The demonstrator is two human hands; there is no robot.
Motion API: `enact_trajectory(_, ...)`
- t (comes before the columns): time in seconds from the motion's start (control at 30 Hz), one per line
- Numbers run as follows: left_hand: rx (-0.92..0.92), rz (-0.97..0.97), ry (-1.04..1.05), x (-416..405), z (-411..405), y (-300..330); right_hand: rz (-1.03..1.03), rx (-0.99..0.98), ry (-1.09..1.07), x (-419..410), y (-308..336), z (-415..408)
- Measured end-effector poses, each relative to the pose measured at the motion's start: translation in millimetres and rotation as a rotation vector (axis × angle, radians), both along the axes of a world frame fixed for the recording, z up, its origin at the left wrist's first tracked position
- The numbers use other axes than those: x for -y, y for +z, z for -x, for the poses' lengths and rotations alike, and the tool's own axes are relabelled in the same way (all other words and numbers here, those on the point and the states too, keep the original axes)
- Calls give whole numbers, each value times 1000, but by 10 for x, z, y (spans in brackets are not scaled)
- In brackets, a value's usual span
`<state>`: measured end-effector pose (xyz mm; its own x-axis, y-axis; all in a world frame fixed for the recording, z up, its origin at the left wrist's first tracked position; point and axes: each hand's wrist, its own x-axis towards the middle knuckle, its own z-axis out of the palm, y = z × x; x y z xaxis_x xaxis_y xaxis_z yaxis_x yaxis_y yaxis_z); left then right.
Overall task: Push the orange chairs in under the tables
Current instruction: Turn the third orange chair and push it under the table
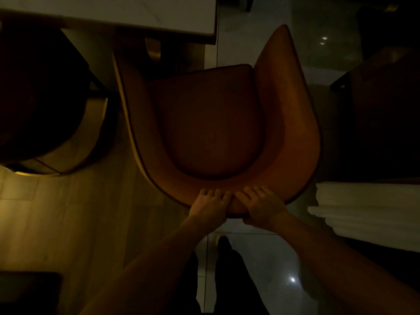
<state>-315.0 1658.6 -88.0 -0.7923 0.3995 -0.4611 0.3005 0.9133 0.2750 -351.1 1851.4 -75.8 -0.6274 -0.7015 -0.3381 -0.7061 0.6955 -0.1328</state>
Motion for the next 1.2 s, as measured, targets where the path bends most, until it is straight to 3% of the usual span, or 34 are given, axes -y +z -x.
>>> enact_trajectory(0.33, -76, -20, 119, -47, -27, -4, -44, 72, 0, 10, 16, 12)
enact_trajectory(0.5, -157, -56, 184, -72, -111, 70, 16, 10, -24, 32, 129, -52)
enact_trajectory(1.0, -46, -58, 261, -383, -1324, 93, -4, 112, 102, -282, 65, -1041)
enact_trajectory(1.2, -111, -115, 335, -451, -1588, 83, -6, 84, 144, -363, 78, -1200)
